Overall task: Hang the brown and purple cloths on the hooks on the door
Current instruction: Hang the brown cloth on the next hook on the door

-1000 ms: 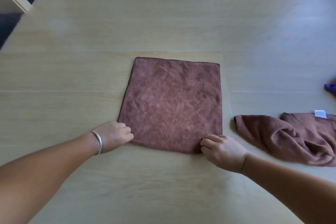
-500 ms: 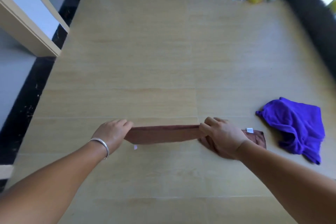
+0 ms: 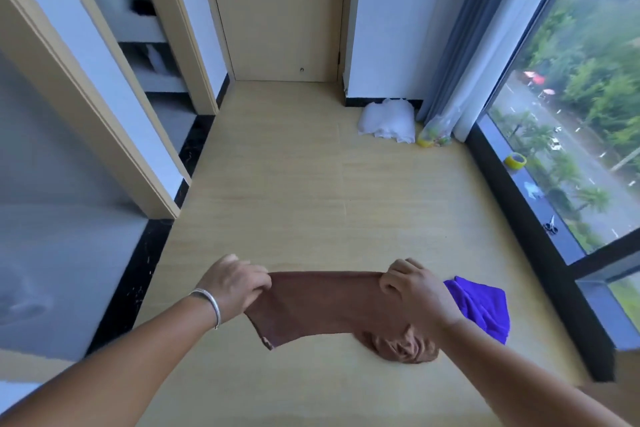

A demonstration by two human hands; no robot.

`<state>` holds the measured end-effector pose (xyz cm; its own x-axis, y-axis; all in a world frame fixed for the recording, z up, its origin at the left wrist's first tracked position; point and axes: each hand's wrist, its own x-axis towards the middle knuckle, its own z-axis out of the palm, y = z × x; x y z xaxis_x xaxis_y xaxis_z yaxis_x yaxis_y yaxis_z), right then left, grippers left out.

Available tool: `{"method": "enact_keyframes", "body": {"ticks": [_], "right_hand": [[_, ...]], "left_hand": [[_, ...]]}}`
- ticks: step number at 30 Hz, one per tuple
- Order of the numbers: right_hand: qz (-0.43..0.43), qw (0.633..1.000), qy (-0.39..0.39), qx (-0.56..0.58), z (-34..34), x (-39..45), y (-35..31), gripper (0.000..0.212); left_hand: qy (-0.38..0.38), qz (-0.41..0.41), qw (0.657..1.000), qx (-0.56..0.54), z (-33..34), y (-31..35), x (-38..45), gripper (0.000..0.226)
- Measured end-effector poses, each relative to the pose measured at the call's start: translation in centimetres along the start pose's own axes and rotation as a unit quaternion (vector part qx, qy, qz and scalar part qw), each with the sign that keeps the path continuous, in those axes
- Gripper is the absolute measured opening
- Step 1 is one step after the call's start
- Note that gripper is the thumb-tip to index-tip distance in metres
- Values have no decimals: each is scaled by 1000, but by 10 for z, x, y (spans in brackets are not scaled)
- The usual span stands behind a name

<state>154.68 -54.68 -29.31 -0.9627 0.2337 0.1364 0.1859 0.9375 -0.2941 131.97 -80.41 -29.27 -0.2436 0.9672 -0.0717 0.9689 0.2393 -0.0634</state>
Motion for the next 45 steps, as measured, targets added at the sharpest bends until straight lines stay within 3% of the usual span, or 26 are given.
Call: {"method": "enact_keyframes", "body": {"ticks": [7,11,23,32,45], "right_hand": [[-55,997,32,-53,-128,44,-41,12],[-65,989,39,-124,-192,67,-63,11],[-98,950,127,-269,-323,116,-111,19],[-41,959,217,-176,-371,145,-132,24],[-26,955,223,-196,-358,184,-123,28]], "left_hand": [[42,-56,997,43,-131,-41,-11,32],[107,-58,990,71,-202,-65,-16,24],[234,-77,953,177,-370,-107,-25,28],[283,-122,943,122,-412,-125,-27,24],[262,-153,935,182,-401,-157,16,34]]}}
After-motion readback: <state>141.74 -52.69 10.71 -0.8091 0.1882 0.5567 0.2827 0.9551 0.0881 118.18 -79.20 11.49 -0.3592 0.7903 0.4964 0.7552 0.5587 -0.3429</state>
